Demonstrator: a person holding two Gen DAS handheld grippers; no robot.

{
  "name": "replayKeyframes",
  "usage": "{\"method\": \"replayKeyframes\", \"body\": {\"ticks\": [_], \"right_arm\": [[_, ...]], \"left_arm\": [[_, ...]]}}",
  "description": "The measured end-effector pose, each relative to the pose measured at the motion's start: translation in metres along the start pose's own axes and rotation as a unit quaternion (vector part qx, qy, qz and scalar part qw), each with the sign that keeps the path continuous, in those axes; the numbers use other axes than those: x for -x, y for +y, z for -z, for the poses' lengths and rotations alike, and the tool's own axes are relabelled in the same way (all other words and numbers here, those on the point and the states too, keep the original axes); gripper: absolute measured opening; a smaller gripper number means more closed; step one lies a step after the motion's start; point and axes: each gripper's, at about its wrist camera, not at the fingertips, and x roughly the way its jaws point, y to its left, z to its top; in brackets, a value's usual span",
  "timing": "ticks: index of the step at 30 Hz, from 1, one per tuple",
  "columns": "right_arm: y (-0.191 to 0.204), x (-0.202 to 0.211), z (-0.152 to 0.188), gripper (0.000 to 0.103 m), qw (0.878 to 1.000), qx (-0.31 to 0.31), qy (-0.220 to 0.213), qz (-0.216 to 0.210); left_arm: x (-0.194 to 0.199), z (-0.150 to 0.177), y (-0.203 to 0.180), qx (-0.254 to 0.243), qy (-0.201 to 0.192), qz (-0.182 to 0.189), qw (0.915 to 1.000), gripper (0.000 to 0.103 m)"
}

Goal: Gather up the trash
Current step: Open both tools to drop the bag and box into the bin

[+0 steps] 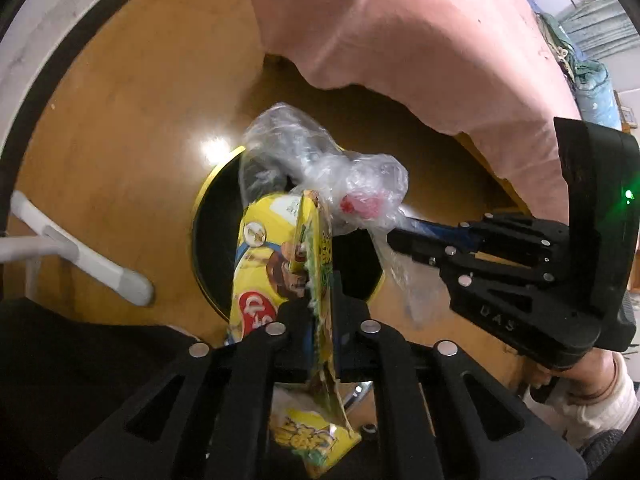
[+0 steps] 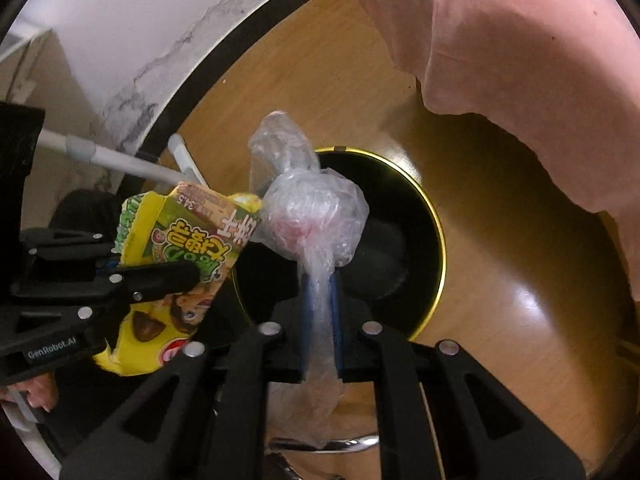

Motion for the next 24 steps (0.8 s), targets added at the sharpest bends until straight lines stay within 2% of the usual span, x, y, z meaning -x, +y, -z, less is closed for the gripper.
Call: {"method": "replayKeyframes", "body": {"ticks": [1,2,3,4,5,7,9,12,15,16,18,19,20,24], "right_arm": [[0.0,-0.001,-0.002,0.013,1.0,0.002,0.002,0.003],[0.0,0.0,-0.004,0.03,1.0,0.005,0.002,0.011],[0.0,0.001,-0.004,0.064,1.0,0.007,0.002,0.022],[-0.002,0.003,-0.003,0.078,1.0,0.008,-0.002,0.03],[-0.005,0.008,-0.004,0.085,0.999,0.011,-0.018,0.035],[-0.005,0.017,-0.001,0.085,0.998,0.021,-0.035,0.049],[-0.005,0.03,0.002,0.085,0.995,0.029,-0.057,0.077],[0.004,0.063,0.008,0.086,0.981,0.048,-0.117,0.145],[0.025,0.113,0.013,0.093,0.956,0.069,-0.209,0.196],[0.035,0.131,0.015,0.095,0.945,0.078,-0.245,0.205],[0.058,0.17,0.017,0.096,0.914,0.103,-0.325,0.222],[0.069,0.186,0.017,0.096,0.903,0.115,-0.351,0.22],[0.085,0.203,0.012,0.096,0.899,0.126,-0.368,0.204],[0.154,0.248,-0.002,0.096,0.9,0.152,-0.394,0.108]], "left_arm": [[0.003,-0.004,-0.001,0.002,-0.002,-0.01,0.9999,0.053],[0.003,-0.01,-0.003,0.006,-0.006,-0.023,0.9997,0.097],[0.01,-0.011,-0.004,0.01,-0.026,-0.027,0.9992,0.095],[0.013,-0.013,-0.003,0.009,-0.034,-0.02,0.9992,0.095],[0.015,-0.012,-0.001,0.009,-0.04,-0.012,0.9991,0.095],[0.024,-0.012,-0.003,0.006,-0.056,-0.016,0.9983,0.095],[0.035,-0.012,-0.01,-0.005,-0.088,-0.022,0.9958,0.095],[0.077,-0.001,-0.029,-0.02,-0.157,-0.019,0.9873,0.095],[0.141,0.025,-0.064,-0.059,-0.251,-0.001,0.9662,0.095],[0.174,0.041,-0.077,-0.082,-0.286,0.004,0.9547,0.095],[0.223,0.065,-0.088,-0.103,-0.324,0.004,0.9403,0.096],[0.241,0.076,-0.087,-0.105,-0.337,0.003,0.9356,0.096],[0.262,0.088,-0.082,-0.1,-0.349,-0.004,0.932,0.096],[0.323,0.142,-0.035,-0.024,-0.372,-0.053,0.9263,0.096]]}}
